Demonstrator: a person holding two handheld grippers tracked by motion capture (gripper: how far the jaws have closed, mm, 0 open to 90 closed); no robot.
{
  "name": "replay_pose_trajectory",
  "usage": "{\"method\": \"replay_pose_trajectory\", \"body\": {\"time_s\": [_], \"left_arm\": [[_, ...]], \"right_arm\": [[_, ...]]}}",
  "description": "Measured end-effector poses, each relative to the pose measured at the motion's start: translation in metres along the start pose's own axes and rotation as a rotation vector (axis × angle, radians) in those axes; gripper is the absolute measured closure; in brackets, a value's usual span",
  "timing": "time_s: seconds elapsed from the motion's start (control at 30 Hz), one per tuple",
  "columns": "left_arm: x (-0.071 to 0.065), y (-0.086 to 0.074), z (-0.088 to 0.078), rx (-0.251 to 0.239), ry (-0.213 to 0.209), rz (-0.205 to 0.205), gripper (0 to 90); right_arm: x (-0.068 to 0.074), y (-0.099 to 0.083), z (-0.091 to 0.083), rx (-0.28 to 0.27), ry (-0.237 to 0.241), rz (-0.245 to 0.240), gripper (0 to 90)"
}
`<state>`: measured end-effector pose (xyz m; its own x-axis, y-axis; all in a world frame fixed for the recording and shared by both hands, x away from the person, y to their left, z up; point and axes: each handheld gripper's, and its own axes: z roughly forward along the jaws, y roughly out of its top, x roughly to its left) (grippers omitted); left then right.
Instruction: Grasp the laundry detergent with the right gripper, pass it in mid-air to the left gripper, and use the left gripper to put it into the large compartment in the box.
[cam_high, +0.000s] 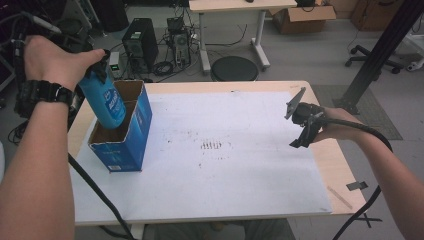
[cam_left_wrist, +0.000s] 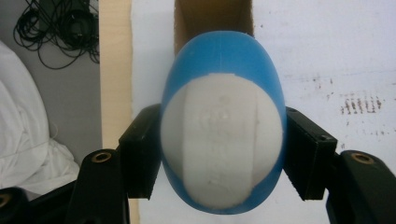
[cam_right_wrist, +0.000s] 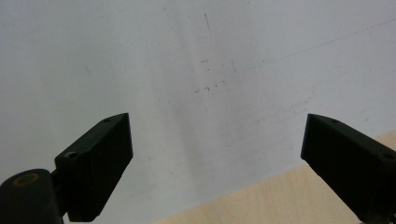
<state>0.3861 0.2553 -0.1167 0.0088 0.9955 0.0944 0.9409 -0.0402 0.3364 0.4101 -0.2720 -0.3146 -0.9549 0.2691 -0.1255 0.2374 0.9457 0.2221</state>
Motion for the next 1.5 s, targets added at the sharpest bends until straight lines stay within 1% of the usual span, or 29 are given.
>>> {"method": "replay_pose_trajectory", "body": {"time_s": [0.03, 0.07, 0.17, 0.2, 0.27, 0.3, 0.37, 0.43, 0.47, 0.5, 0.57, 0.63, 0.7, 0.8, 0.9, 0.93, 0.97, 1.0, 1.03, 1.07, 1.17, 1.2, 1.5], "left_arm": [[0.001, -0.002, 0.011, 0.020, 0.002, 0.004, 38.3], [0.001, -0.003, 0.016, 0.023, 0.000, 0.004, 38.3], [0.002, -0.005, 0.029, 0.035, -0.002, -0.001, 38.3], [0.002, -0.005, 0.029, 0.035, -0.002, -0.001, 38.3], [0.003, -0.008, 0.043, 0.049, -0.002, -0.002, 38.3], [0.003, -0.008, 0.043, 0.049, -0.002, -0.002, 38.3], [0.003, -0.011, 0.056, 0.056, -0.001, -0.002, 38.3], [0.003, -0.013, 0.065, 0.062, 0.001, -0.001, 38.3], [0.003, -0.013, 0.065, 0.062, 0.001, -0.001, 38.3], [0.003, -0.014, 0.073, 0.069, 0.001, -0.002, 38.3], [0.004, -0.017, 0.082, 0.069, -0.002, -0.007, 38.3], [0.004, -0.019, 0.092, 0.082, -0.007, -0.005, 38.3], [0.004, -0.021, 0.099, 0.089, -0.015, -0.008, 38.3], [0.003, -0.024, 0.111, 0.103, -0.024, -0.010, 38.3], [0.002, -0.026, 0.120, 0.113, -0.018, -0.006, 38.3], [0.002, -0.026, 0.120, 0.113, -0.018, -0.006, 38.4], [0.001, -0.028, 0.126, 0.120, -0.011, -0.003, 38.3], [0.001, -0.028, 0.126, 0.120, -0.011, -0.003, 38.3], [0.001, -0.030, 0.132, 0.124, -0.009, 0.000, 38.3], [0.001, -0.030, 0.132, 0.124, -0.009, 0.000, 38.3], [0.000, -0.032, 0.138, 0.129, -0.015, 0.002, 38.3], [-0.001, -0.033, 0.142, 0.136, -0.016, 0.008, 38.3], [-0.003, -0.036, 0.151, 0.142, -0.004, 0.018, 38.3]], "right_arm": [[0.000, 0.000, 0.001, 0.003, 0.000, 0.000, 8.9], [0.000, 0.000, 0.001, 0.005, -0.002, 0.000, 8.9], [0.001, 0.001, 0.003, 0.007, 0.001, -0.003, 8.9], [0.001, 0.001, 0.003, 0.007, 0.001, -0.003, 8.9], [0.001, 0.001, 0.003, 0.009, 0.002, -0.006, 8.9], [0.001, 0.001, 0.003, 0.008, 0.002, -0.005, 8.9], [0.001, 0.001, 0.004, 0.006, 0.002, -0.004, 8.9], [0.002, 0.001, 0.004, 0.010, 0.003, -0.003, 8.9], [0.002, 0.001, 0.004, 0.010, 0.003, -0.003, 8.9], [0.002, 0.001, 0.005, 0.010, 0.005, -0.002, 8.9], [0.002, 0.002, 0.006, 0.012, 0.007, -0.002, 8.9], [0.002, 0.002, 0.006, 0.014, 0.009, 0.006, 8.9], [0.002, 0.002, 0.007, 0.015, 0.009, -0.001, 9.0], [0.002, 0.003, 0.008, 0.017, 0.012, 0.002, 9.0], [0.002, 0.004, 0.009, 0.019, 0.014, 0.004, 9.0], [0.002, 0.004, 0.009, 0.019, 0.014, 0.004, 9.0], [0.002, 0.006, 0.010, 0.016, 0.016, 0.001, 9.0], [0.002, 0.006, 0.010, 0.016, 0.016, 0.001, 9.0], [0.002, 0.007, 0.011, 0.018, 0.017, -0.001, 9.0], [0.002, 0.007, 0.011, 0.018, 0.017, -0.001, 9.0], [0.002, 0.007, 0.011, 0.019, 0.018, 0.000, 9.0], [0.002, 0.008, 0.012, 0.021, 0.019, 0.001, 9.0], [0.003, 0.007, 0.012, 0.020, 0.022, 0.002, 9.0]]}}
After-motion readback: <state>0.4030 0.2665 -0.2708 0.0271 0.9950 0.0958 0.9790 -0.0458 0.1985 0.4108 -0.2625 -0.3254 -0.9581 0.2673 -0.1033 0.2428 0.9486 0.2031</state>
